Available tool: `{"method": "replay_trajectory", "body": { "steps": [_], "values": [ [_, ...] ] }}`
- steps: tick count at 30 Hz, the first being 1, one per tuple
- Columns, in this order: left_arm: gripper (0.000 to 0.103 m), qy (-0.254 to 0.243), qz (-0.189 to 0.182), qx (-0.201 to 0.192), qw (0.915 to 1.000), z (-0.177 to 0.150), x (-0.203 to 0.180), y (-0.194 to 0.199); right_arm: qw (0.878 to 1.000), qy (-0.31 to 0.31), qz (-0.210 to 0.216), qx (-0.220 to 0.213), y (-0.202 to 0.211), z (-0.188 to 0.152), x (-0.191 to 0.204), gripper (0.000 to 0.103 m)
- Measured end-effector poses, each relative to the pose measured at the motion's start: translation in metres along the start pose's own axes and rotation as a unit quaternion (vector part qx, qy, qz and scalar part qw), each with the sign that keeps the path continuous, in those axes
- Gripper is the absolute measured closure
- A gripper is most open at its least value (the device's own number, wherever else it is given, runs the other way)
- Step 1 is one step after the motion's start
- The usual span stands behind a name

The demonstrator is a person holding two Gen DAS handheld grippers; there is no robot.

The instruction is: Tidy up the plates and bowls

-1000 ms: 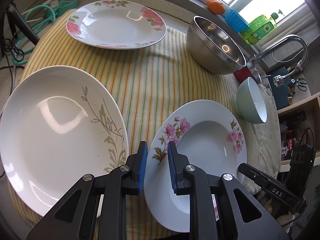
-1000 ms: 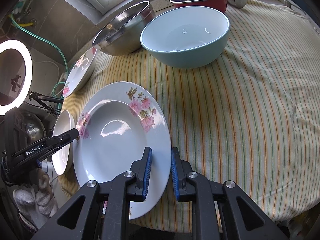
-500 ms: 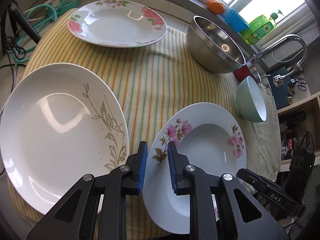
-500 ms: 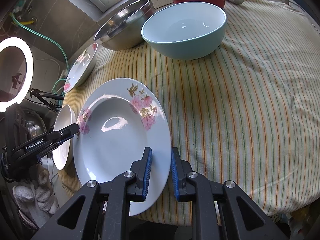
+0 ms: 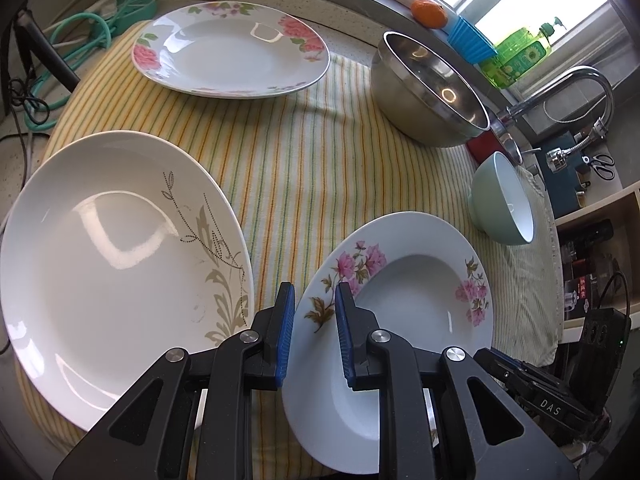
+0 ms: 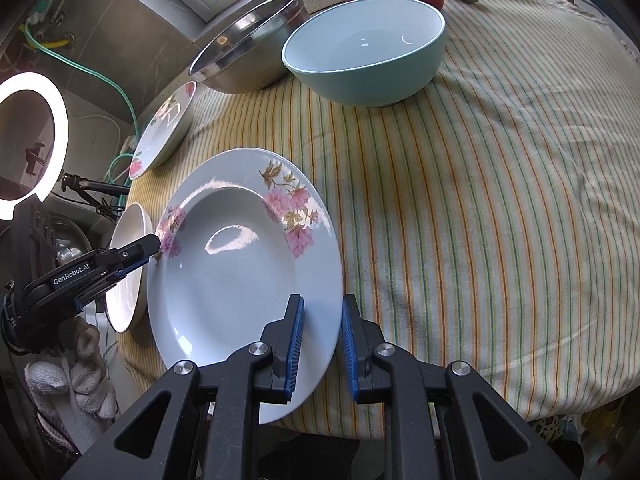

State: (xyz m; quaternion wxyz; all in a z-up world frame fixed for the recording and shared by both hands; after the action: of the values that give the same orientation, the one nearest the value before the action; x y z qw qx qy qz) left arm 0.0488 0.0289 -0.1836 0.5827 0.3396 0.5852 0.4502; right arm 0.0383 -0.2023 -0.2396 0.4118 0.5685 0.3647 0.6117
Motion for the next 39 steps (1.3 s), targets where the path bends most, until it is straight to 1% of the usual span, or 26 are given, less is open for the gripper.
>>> {"method": "replay_trajectory", "body": {
  "steps": [13,23,29,33,39],
  "values": [
    [0.085,-0.001,0.002,0.002,1.0000,0.004,-0.001,-0.003,1.000,0.007,-0.002,0.002,0.000,0.000,0.002,0.085],
    [0.085,-0.009,0.006,-0.015,0.9998,0.009,-0.006,0.004,1.000,0.012,-0.019,-0.003,0.003,0.001,0.003,0.084],
    [0.085,-0.005,0.003,-0.021,0.9998,0.008,-0.003,0.009,1.000,0.007,-0.026,-0.014,0.013,0.001,-0.002,0.084],
    [0.085,0.000,0.000,-0.028,0.9996,0.006,0.001,0.016,0.999,0.007,-0.032,-0.029,0.021,0.002,-0.002,0.084],
    [0.085,0.013,0.004,-0.049,0.9987,-0.001,0.013,0.033,0.998,0.024,-0.033,-0.053,0.034,0.005,0.012,0.084]
  ]
}}
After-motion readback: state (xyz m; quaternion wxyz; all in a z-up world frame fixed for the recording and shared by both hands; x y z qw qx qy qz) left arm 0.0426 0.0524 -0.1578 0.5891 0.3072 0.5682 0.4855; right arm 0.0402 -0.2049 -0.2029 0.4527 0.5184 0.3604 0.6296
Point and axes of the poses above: each gripper's, at about its wrist camera, not at the fingertips, and y roughly against the way its jaws point, x to its left, z to its top, the point moved 3 cm from there along -y, roughly the way its jaws point, and after that the axes turned 12 degrees about x, right-handed, at the moved point
